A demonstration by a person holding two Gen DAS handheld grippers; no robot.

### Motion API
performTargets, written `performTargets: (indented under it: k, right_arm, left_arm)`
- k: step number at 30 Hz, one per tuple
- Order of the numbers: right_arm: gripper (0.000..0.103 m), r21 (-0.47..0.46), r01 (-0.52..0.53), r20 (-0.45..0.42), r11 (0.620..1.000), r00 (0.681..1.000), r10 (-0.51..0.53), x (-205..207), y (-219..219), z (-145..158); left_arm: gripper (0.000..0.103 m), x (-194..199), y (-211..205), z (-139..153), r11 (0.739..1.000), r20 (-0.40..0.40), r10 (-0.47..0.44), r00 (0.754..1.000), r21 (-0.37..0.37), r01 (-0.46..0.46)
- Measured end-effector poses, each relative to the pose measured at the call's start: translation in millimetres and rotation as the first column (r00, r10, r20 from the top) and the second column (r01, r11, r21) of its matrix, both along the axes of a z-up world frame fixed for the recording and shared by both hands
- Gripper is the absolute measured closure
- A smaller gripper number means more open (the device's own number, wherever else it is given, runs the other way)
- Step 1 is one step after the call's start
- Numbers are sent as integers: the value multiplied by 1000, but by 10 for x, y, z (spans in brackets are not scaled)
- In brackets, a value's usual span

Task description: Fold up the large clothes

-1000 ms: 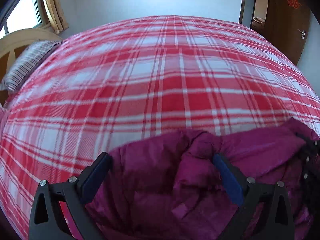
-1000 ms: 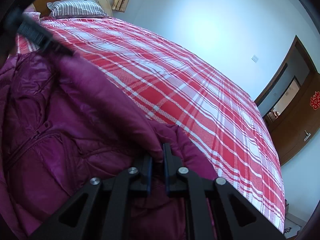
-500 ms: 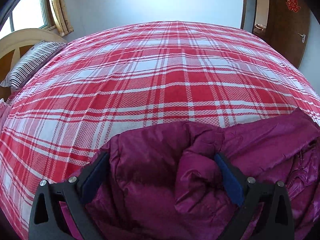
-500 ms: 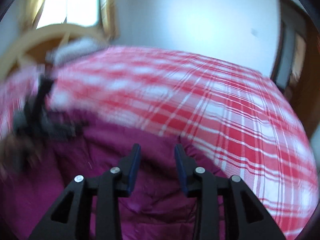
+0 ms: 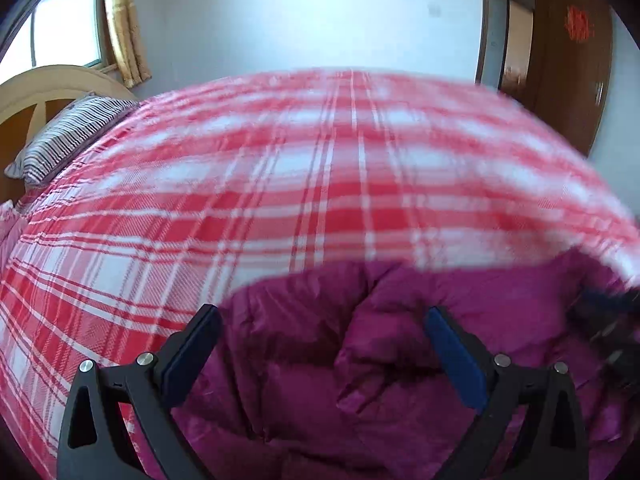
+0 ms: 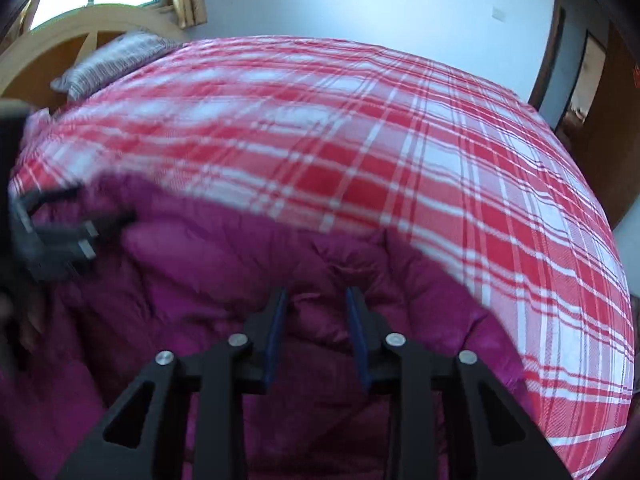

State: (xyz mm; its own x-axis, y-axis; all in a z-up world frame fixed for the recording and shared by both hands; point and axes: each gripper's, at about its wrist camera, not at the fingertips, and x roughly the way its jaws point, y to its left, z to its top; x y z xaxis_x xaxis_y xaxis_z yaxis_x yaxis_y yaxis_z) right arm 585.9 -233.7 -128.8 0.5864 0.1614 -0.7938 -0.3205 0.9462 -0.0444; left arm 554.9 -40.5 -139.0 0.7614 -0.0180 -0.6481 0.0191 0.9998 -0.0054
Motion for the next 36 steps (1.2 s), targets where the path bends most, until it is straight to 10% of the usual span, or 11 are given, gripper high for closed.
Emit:
performTargets:
  k: [7, 14, 36]
  right_arm:
    - [70, 19, 10, 33, 1000, 999, -11, -63, -56, -63]
    - [70, 69, 19, 53, 997, 998, -22, -73, -100, -86]
    - [70, 81, 29, 32, 996, 999, -32, -18, -83, -164]
  left_arm:
    - [1, -27, -347, 341, 971, 32, -172, 985, -161, 175]
    - [1, 302, -515, -289, 991, -168, -124, 978, -68, 114]
    - [1, 272, -562, -470, 994, -131, -111, 985, -21, 109]
